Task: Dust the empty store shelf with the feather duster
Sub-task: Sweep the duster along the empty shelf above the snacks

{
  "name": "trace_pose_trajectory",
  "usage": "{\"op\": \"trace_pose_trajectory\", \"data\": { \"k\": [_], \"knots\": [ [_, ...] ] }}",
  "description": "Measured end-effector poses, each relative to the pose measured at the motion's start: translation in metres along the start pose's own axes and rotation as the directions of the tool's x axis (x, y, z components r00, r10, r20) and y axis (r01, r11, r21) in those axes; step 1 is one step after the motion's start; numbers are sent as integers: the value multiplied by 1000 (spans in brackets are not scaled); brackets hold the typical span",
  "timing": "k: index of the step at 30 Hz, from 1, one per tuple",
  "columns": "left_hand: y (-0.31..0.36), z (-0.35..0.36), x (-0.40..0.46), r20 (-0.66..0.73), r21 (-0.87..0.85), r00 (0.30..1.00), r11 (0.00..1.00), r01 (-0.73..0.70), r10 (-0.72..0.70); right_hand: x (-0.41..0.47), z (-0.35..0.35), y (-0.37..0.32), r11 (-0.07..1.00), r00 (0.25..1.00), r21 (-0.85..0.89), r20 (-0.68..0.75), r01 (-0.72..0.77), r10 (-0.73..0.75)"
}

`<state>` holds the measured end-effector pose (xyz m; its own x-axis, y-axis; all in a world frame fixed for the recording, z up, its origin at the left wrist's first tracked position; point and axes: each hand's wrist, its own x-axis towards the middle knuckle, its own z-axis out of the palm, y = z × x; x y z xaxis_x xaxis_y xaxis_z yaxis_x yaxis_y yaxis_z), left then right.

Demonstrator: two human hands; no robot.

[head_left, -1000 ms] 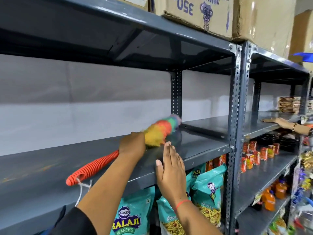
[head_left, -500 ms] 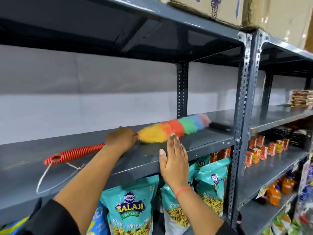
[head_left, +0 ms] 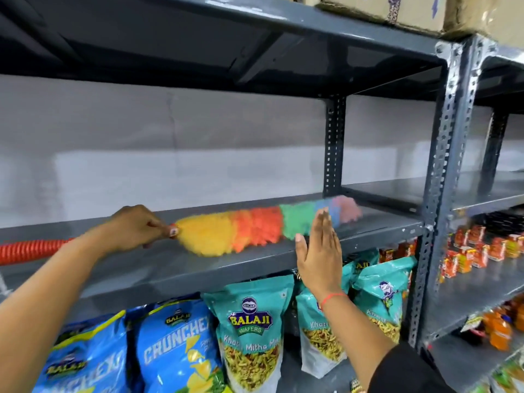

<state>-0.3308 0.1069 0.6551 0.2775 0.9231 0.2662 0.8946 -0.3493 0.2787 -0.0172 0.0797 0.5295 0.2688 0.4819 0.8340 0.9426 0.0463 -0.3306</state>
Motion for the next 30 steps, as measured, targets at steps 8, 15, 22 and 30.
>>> {"op": "trace_pose_trajectory", "data": {
  "k": [8,15,22,30],
  "knots": [
    [-35,-6,-32,-129,1,991,999,46,-46,-14,9,-104,904,916,164,0,395,-400],
    [-44,-9,-46,-168,205,978,966,156,-122,-27,27,-137,872,871,98,68,480,-487],
    [-55,-10,-60,-241,195,968,973,125,-76,-29,30,-137,868,872,95,-5,488,-489],
    [-73,-15,-50,-313,266,927,918,293,-205,-29,28,-137,873,880,114,-15,473,-475]
  ]
}}
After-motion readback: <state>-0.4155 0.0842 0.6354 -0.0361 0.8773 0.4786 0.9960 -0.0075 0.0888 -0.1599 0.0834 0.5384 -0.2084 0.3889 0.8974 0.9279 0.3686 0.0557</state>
